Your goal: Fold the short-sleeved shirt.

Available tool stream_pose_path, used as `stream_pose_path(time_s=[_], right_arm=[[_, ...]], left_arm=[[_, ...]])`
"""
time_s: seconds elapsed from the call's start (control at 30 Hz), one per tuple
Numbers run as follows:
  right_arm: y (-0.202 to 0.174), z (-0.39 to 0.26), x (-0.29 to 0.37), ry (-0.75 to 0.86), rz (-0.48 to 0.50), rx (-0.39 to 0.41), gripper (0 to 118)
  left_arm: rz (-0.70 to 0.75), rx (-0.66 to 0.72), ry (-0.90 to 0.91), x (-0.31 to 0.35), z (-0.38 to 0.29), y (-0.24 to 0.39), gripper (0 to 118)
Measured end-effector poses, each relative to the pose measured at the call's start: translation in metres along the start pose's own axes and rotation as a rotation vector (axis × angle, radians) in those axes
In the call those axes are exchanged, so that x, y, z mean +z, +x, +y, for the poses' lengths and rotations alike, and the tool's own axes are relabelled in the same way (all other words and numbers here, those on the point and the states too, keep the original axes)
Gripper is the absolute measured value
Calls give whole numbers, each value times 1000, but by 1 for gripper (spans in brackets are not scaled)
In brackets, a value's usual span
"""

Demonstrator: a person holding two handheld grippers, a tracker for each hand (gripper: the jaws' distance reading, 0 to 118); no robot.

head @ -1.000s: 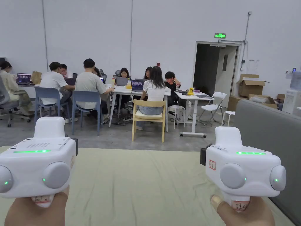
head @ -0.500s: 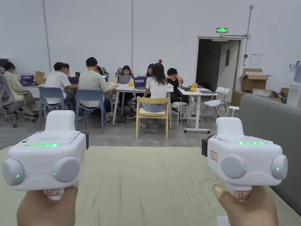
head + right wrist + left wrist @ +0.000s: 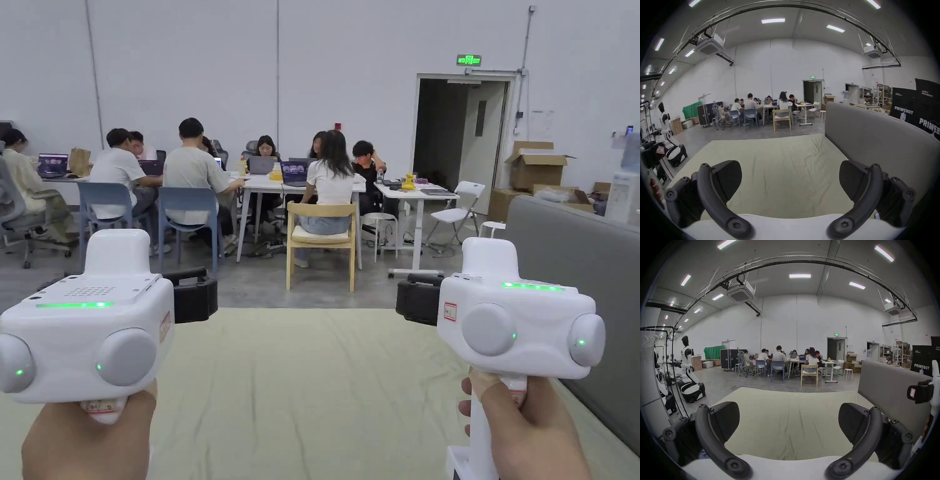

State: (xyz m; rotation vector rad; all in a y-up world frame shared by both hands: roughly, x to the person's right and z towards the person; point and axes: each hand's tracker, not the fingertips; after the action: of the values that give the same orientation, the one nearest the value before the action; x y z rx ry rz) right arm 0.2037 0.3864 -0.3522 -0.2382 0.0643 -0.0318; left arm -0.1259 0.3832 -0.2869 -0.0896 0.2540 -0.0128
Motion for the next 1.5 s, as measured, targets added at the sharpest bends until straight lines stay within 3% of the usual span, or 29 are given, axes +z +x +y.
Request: stream_pose_path(time_s=[0.37, 1.5], right_arm=[[-6, -5, 0, -27, 26, 58, 118], [-9, 0, 8, 1, 27, 68, 118]], left_arm=[[-2, -13, -10, 3, -1, 5, 118], [-7, -22, -17, -1, 0, 8, 118]])
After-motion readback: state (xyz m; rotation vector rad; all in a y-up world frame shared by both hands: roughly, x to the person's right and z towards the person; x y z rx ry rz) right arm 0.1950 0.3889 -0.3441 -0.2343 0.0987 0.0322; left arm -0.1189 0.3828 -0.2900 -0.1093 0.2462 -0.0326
